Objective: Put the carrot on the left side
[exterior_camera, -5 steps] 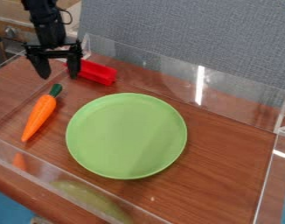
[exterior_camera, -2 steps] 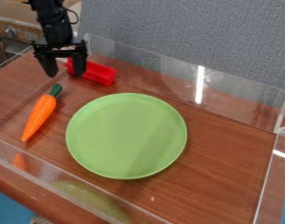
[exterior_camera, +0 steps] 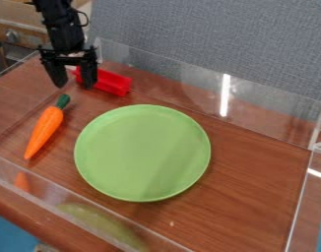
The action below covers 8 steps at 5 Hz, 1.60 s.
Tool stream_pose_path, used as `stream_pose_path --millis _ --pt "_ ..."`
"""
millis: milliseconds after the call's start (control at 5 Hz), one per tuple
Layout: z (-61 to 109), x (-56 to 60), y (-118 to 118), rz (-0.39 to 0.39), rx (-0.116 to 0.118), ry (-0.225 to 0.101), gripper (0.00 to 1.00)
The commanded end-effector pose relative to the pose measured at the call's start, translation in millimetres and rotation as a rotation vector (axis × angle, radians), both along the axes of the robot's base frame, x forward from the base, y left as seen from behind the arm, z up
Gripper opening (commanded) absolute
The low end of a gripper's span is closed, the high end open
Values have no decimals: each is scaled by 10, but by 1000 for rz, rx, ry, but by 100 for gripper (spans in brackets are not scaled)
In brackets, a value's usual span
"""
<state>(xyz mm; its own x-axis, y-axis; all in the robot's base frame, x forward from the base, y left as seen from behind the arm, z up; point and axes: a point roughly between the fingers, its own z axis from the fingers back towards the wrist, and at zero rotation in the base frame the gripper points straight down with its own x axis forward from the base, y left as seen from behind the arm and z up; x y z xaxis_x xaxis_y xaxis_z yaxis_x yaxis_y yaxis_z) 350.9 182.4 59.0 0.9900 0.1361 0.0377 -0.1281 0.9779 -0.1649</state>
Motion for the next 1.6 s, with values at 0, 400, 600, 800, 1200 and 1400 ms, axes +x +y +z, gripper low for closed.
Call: stream_pose_path --millis 0,400,600,800,1200,1400 --pt "338 19 179 10 41 -80 100" --pt "386 0 123 -1 43 -96 100" --pt "352 9 97 49 48 -103 100" --pt "372 7 83 98 51 -114 100" --pt "260 22 59 99 61 -121 100" --pt "267 70 59 64 63 -124 100"
